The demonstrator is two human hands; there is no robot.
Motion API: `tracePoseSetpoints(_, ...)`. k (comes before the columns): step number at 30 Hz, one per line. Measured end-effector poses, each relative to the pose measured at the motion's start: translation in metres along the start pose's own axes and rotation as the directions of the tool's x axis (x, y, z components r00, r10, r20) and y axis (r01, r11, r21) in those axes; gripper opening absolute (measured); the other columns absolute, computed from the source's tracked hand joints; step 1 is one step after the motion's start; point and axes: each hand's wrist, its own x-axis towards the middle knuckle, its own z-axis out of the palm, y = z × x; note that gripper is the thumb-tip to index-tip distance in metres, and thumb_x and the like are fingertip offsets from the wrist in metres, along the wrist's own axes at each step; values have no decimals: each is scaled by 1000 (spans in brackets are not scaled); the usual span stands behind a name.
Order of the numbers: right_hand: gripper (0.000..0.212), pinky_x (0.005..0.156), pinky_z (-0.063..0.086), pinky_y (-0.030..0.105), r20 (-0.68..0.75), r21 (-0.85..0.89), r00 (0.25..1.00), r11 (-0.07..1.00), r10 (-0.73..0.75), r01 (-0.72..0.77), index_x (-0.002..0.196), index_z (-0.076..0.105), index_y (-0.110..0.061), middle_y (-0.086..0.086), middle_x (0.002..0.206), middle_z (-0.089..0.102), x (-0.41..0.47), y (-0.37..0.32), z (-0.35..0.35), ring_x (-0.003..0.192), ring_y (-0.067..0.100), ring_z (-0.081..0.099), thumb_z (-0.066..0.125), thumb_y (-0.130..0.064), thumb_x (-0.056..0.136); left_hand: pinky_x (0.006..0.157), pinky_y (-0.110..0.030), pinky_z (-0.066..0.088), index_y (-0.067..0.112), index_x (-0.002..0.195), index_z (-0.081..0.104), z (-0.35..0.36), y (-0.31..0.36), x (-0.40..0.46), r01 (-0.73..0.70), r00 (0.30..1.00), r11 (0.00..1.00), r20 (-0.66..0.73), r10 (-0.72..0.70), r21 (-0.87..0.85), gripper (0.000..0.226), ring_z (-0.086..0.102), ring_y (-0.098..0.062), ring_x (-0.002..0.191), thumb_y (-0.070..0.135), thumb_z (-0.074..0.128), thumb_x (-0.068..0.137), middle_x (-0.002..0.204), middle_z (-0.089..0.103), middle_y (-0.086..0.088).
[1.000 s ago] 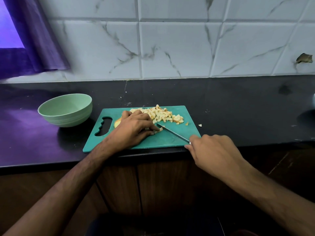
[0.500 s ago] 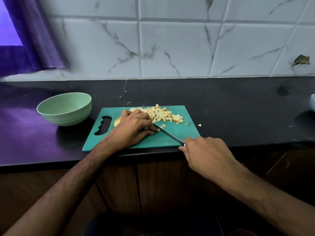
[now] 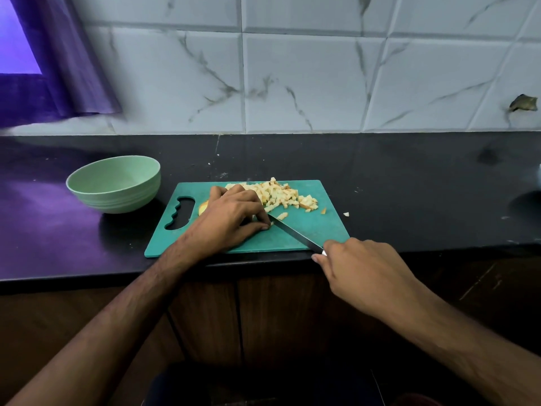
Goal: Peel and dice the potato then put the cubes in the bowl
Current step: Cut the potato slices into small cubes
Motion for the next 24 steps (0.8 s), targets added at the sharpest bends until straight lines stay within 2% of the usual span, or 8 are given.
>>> tracePoseSetpoints(6, 39, 58, 43, 30, 8, 13, 1000, 1000, 11, -11, 99, 50, -26, -10, 77, 46, 17, 8, 0, 67, 8, 52, 23, -53, 107, 83, -33, 22, 39, 97, 74, -1, 1, -2, 14, 1000, 1000, -18, -14, 15, 19, 49, -6, 99, 51, 62, 90, 100, 61, 19)
tracePoseSetpoints(9, 39, 53, 37, 26, 44, 44, 999, 999, 16, -18, 93, 46, -30, -11, 80, 49, 6, 13, -8, 64, 7, 50, 21, -56, 107, 81, -32, 20, 38, 93, 72, -2, 1, -3, 26, 998, 1000, -61, -25, 6, 20, 48, -3, 97, 54, 60, 94, 97, 60, 20)
tracePoseSetpoints(12, 39, 51, 31, 25, 52, 26, 999, 1000, 9, -10, 91, 44, -30, -10, 78, 47, -6, 12, -13, 61, 5, 44, 20, -57, 106, 82, -34, 24, 33, 93, 68, -4, 1, -4, 49, 988, 999, -144, -47, 10, 18, 49, -6, 94, 47, 56, 95, 95, 61, 19)
tracePoseSetpoints(15, 43, 59, 44, 27, 64, 20, 998, 1000, -3, 2, 100, 52, -29, -8, 83, 52, -8, 8, -5, 68, 8, 54, 20, -57, 106, 84, -32, 23, 31, 96, 64, -6, -1, -5, 112, 974, 993, -197, -114, -20, 19, 50, -8, 95, 44, 50, 94, 96, 60, 18)
tracePoseSetpoints(17, 42, 64, 49, 29, 88, 24, 996, 1000, 4, -6, 101, 53, -29, -8, 84, 53, -5, 8, -4, 71, 9, 56, 22, -57, 106, 83, -32, 23, 34, 99, 65, -6, -1, -5, 108, 981, 994, -160, -108, -13, 20, 50, -8, 97, 47, 50, 93, 98, 59, 19)
tracePoseSetpoints(21, 34, 58, 37, 31, 67, -11, 997, 999, -32, 33, 95, 43, -27, -8, 76, 43, -2, 4, -12, 60, 8, 41, 23, -52, 108, 84, -31, 19, 37, 107, 65, -2, 2, -1, 63, 997, 995, -53, -59, 81, 27, 46, -6, 103, 57, 64, 89, 106, 57, 20)
tracePoseSetpoints(24, 29, 59, 46, 32, -5, -88, 998, 994, -66, 65, 96, 36, -23, -6, 71, 41, -4, -7, -7, 57, 13, 42, 23, -45, 109, 82, -31, 17, 37, 109, 63, -2, 2, -1, 95, 994, 993, -52, -92, 71, 29, 46, -6, 104, 57, 67, 88, 108, 56, 20)
